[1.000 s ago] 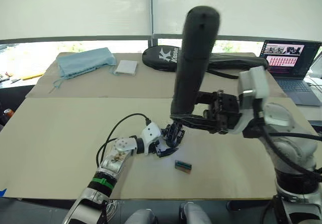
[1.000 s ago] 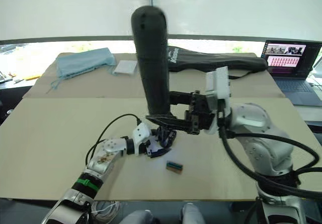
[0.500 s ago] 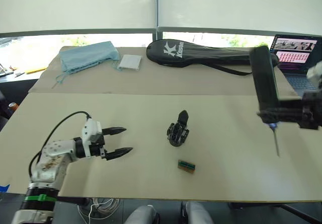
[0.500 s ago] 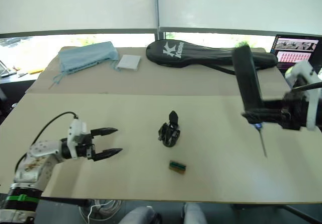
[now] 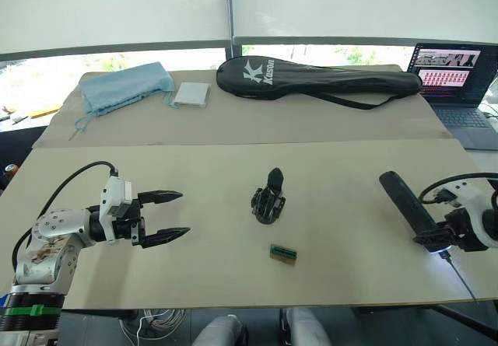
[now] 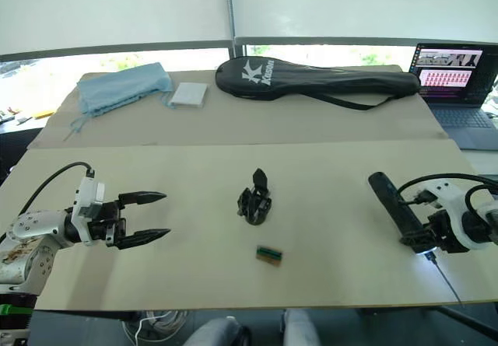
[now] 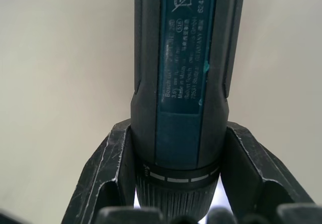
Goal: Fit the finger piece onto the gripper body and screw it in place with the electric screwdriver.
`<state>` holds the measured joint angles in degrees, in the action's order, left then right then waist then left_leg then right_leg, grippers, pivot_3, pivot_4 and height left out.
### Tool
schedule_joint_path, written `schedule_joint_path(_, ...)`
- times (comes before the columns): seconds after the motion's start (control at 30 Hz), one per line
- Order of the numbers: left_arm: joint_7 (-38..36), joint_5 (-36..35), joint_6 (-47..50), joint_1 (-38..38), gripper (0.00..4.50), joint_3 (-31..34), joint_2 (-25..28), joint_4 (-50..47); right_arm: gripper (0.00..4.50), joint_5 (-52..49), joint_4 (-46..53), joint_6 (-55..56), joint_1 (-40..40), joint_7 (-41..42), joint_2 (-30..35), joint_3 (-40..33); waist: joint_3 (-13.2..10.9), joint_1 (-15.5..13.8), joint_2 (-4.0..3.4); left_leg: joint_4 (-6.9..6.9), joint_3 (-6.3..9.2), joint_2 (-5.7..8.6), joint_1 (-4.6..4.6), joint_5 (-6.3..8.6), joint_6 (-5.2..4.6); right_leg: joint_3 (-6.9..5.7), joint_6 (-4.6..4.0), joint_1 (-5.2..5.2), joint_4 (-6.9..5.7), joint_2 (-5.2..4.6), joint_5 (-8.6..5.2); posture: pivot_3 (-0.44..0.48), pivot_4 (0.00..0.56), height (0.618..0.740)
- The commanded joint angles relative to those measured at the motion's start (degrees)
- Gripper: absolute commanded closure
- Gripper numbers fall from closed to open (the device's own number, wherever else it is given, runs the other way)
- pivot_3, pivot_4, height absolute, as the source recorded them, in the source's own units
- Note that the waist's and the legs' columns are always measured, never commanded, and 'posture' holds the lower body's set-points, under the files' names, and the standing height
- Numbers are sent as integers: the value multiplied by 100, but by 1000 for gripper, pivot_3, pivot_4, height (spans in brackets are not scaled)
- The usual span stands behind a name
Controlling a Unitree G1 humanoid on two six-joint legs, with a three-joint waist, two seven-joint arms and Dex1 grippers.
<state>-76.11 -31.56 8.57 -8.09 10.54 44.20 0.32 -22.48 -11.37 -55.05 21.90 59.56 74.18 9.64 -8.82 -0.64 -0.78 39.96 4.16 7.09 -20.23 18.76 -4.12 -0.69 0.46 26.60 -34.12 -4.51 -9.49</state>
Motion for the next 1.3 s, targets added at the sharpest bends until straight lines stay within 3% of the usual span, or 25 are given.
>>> schedule_joint_path(0.03, -16, -36, -170, 29, 60, 181, 23, -94, 2579, 311, -145, 220, 264, 160, -75, 44, -1, 0, 4, 0, 0, -1, 0, -1, 0, 0, -1, 0, 0, 2, 0, 0, 150, 740)
schedule_joint_path(0.3, -20, 0, -67, 165, 60, 111, 103, -191, 2579, 605, -517, 302, 388, 350, -457, -14, 3, 22, 52, 10, 1, -2, 7, -1, -1, -1, -2, -10, 0, 7, 3, 0, 150, 740)
schedule_joint_path(0.37, -6, 38, -103, 230, 0, 102, 107, -217, 1562, 563, -538, 325, 383, 404, -481, -160, 4, 18, 56, 11, 1, -2, 8, -1, -1, -1, -2, -12, 1, 7, 3, 0, 150, 740)
schedule_joint_path(0.43, -15, 98, -196, 245, 0, 107, 113, -159, 819, 564, -502, 424, 350, 430, -441, -311, 4, 19, 56, 13, 1, -2, 8, -1, -1, -1, -2, -13, 0, 7, 3, 0, 150, 740)
schedule_joint_path(0.53, -85, 96, -356, 320, 0, 242, 129, -70, 96, 546, -410, 584, 235, 418, -255, -686, 3, 1, 53, 14, 1, -2, 8, -1, -1, -2, -2, -11, -2, 6, 3, 0, 150, 740)
schedule_joint_path(0.73, 45, -5, -204, 485, 0, 710, 338, 225, 96, 167, 6, 1400, -483, 1041, 256, -2165, -4, -17, 31, 13, 1, -2, 3, -1, -1, -4, -3, -1, -7, 8, 3, 0, 150, 740)
schedule_joint_path(0.83, 219, 218, -533, 591, 0, 912, 373, 281, 96, -478, 599, 3093, -1191, 2018, -505, -3689, -1, -8, 42, 12, 3, -7, 9, -1, 1, -6, -3, -14, -2, 11, 3, 0, 150, 740)
schedule_joint_path(0.9, 324, 425, -727, 604, 0, 949, 409, 411, 96, -969, 1095, 3657, -1393, 2384, -1065, -4248, -1, 2, 50, 4, 5, -11, 35, 0, 1, -6, -2, -37, 5, 16, 3, 0, 150, 740)
schedule_joint_path(1.07, 509, 898, -1027, 688, 0, 893, 605, 733, 96, -1041, 2447, 4335, -2215, 2383, -1843, -4211, -1, -7, 48, 2, 2, -8, 46, 0, 0, 3, -2, -40, -6, 16, 3, 0, 150, 740)
schedule_joint_path(1.3, 496, 1059, -1498, 736, 0, 857, 607, 849, 96, -1177, 3245, 4715, -2444, 2151, -2479, -3632, 1, -8, 53, 4, 2, -6, 53, 2, 5, -1, -2, -42, -8, 15, 3, 0, 150, 740)
